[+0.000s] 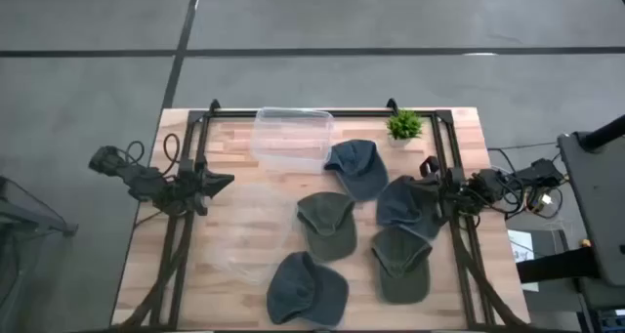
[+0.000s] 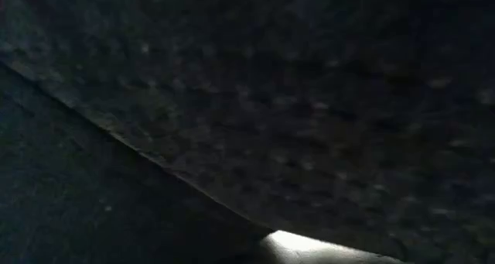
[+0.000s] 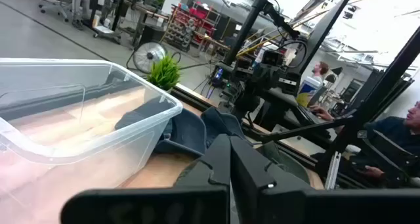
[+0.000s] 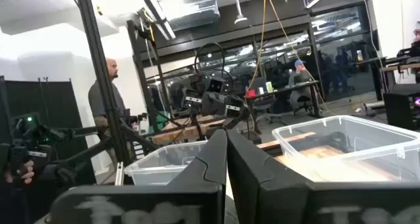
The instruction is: Pick & Place hat
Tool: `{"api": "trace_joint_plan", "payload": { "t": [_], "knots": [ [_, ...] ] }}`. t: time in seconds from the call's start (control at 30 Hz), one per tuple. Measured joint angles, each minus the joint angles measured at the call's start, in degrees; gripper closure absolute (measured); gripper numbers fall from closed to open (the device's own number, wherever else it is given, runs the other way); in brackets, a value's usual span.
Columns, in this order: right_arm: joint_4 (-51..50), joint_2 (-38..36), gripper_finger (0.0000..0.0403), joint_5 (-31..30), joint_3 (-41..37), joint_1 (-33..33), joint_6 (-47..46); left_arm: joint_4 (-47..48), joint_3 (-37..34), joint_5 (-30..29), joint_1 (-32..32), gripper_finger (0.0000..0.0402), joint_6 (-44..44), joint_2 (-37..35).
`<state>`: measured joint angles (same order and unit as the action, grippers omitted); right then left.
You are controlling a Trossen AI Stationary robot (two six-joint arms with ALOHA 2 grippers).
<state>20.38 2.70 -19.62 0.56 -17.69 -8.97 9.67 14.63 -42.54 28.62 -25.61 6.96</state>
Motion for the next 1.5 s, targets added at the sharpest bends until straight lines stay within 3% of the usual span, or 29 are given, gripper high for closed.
{"api": "trace_joint_plan", "payload": {
  "t": [0.4, 0.5, 0.6, 0.83, 1.03, 1.2, 1.37, 1.5],
  "knots": [
    [-0.24, 0.00, 0.0394, -0.04, 0.16, -0.02, 1.45, 0.02, 0.00, 0.00, 0.00, 0.0399, -0.04, -0.02],
    [-3.65, 0.85, 0.0394, -0.36, 3.93, -0.02, 3.17, 0.02, 0.00, 0.00, 0.00, 0.0399, -0.07, -0.02],
    [-16.81, 3.46, 0.0394, -1.40, 13.52, -0.02, 2.99, 0.02, 0.00, 0.00, 0.00, 0.0399, -0.11, -0.02],
    [-64.73, 20.54, 0.0394, -2.47, 40.47, -0.03, -11.26, 0.02, 0.00, 0.00, 0.04, 0.0399, -0.17, -0.02],
    [-89.32, 36.54, 0.0394, -2.47, 59.99, -0.02, -16.04, 0.02, 0.00, 0.00, 0.02, 0.0399, -0.15, -0.02],
    [-109.65, 46.95, 0.0394, -2.38, 72.44, -0.02, -28.80, 0.00, 0.00, 0.00, 0.02, 0.0399, -0.15, -0.02],
    [-109.86, 50.18, 0.0394, 2.33, 74.60, -0.02, -30.45, 0.00, 0.02, 0.00, 0.02, 0.0399, -0.13, -0.02],
    [-110.37, 49.00, 0.0394, 4.92, 71.43, 0.13, -33.97, -0.17, 0.02, 0.00, 0.00, 0.0399, -0.13, -0.09]
  ]
}}
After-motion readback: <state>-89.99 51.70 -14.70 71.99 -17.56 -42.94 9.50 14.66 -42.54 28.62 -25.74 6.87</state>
